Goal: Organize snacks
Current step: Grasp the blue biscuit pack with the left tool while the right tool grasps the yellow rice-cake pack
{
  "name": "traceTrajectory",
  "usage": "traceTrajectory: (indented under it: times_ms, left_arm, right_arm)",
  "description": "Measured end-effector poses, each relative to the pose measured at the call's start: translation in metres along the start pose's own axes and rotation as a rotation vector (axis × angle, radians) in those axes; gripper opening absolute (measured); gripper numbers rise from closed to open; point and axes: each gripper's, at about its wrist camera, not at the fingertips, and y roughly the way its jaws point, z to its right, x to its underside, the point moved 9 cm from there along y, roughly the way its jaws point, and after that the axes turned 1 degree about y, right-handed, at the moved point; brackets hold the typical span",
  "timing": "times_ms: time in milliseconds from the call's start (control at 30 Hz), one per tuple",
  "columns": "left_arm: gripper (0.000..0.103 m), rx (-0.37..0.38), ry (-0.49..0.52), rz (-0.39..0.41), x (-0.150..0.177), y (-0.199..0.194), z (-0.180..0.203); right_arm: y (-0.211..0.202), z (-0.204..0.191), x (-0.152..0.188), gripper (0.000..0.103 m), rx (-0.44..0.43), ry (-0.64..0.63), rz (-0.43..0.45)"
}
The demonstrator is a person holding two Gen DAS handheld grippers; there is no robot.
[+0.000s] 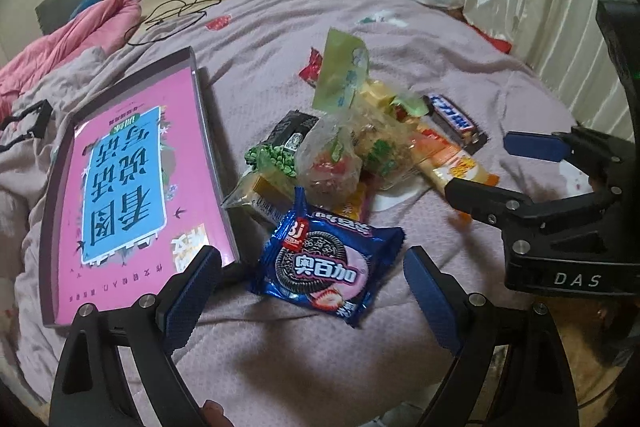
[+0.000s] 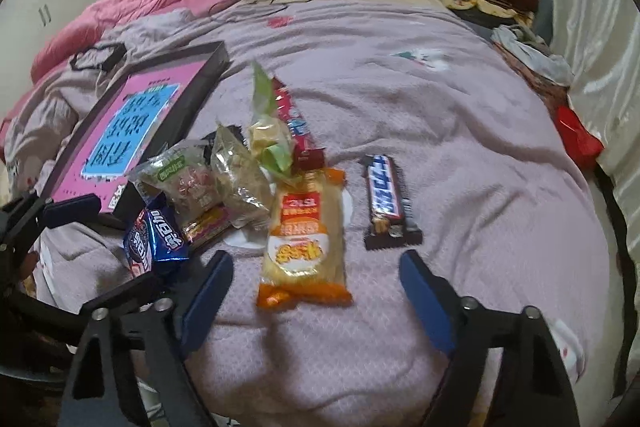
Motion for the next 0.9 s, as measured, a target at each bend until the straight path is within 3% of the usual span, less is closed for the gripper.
traceTrajectory:
  times_ms: [167,233,433,633,733,800,900]
  left_arm:
    - [0.093,-0.031,0.04,-0.002,-0.001,0.011,0.001]
    - [0.093,-0.035,0.045,-0.005,-0.002,0.014,0.002]
    - [0.093,-0.081,0.09,-0.023,-0.002,0.025,0.006]
    - [0.092,-0.123,0.103,-0.038,-0.002,0.04,0.003]
    - [0.082,-0.146,0.084,-0.03,-0.003,0.041,-0.002]
    - [0.07,-0.146,0.058,-0.019,-0.005,0.037,-0.008]
    - [0.066,-0.092,0.015,-0.017,-0.007,0.031,-0.014]
  right_arm:
    - [0.018,-0.007,-0.002,0.066,-0.007,-0.034,-0.024]
    - [0.025,-0.007,-0.002,0.056,-0.002,-0.037,-0.036]
    - [0.042,0.002,0.001,0.046,0.002,-0.015,-0.06]
    - [0.043,0.01,0.0,0.036,-0.057,0.052,-0.036]
    - [0.038,0.018,0.0,0.036,-0.087,0.105,-0.021]
    - [0.032,0.022,-0.002,0.036,-0.092,0.128,0.001]
    - [0.023,0.028,-0.002,0.036,-0.103,0.174,0.024]
